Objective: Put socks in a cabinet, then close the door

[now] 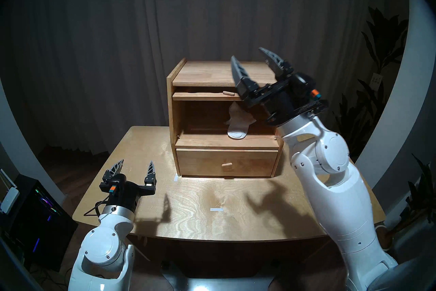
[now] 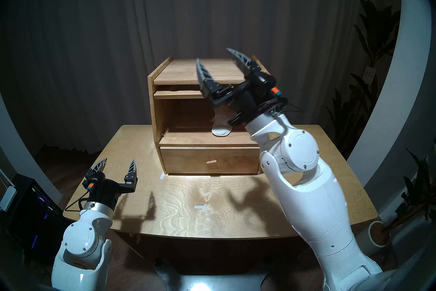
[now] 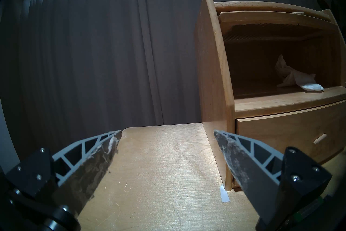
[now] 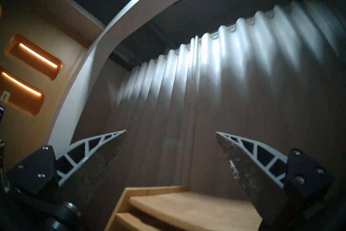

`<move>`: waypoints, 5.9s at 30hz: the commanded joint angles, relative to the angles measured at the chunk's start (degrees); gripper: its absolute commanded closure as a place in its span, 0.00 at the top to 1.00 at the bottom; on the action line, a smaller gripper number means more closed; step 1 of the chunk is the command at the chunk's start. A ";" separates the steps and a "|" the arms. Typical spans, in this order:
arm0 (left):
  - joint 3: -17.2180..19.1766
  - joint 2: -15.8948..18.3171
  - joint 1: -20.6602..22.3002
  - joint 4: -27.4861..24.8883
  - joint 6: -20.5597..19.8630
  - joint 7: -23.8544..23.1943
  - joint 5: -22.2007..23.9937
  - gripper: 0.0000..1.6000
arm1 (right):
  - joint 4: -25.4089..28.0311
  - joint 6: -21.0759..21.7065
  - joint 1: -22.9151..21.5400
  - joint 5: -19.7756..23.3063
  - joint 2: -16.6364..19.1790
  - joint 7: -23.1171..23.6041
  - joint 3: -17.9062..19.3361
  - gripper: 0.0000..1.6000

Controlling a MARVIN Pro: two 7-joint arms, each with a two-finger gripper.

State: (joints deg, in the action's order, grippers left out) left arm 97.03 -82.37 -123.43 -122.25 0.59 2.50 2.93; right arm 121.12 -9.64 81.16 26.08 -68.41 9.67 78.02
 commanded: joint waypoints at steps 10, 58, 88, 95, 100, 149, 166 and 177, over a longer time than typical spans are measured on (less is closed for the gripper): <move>-0.10 0.18 0.36 -0.88 0.28 0.05 0.04 1.00 | -5.60 -3.13 8.90 -1.40 8.03 -15.82 16.77 1.00; -9.03 18.58 0.88 -6.57 -9.79 7.68 -55.15 1.00 | -11.34 -2.76 23.81 1.81 3.81 -21.57 27.84 1.00; -11.83 20.36 14.57 -17.01 -16.63 -14.54 -70.33 1.00 | -11.60 -2.73 23.77 1.72 3.85 -20.76 27.97 1.00; -15.99 18.34 18.89 -15.63 -16.71 -17.21 -70.32 1.00 | -11.71 -2.75 23.72 1.68 3.84 -20.57 28.00 1.00; -19.19 16.53 21.62 -13.40 -16.69 -18.54 -69.91 1.00 | -11.84 -2.73 23.69 1.66 3.85 -20.43 27.99 1.00; -26.55 -0.02 49.80 11.94 -15.27 -26.77 -86.68 1.00 | -12.50 -2.81 23.31 1.45 3.78 -19.13 28.17 1.00; -29.54 -6.44 57.26 23.79 -14.43 -34.49 -101.20 1.00 | -11.86 -2.91 23.44 1.37 3.39 -19.48 28.40 1.00; -35.46 -3.50 51.80 15.18 -17.16 -42.62 -109.93 1.00 | -11.60 -2.79 23.49 1.19 3.21 -20.32 28.30 1.00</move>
State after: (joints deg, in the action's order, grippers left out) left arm 64.03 -86.79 -67.99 -101.41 -15.26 -36.68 -103.10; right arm 108.22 -12.10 104.88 27.33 -65.17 -10.55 106.13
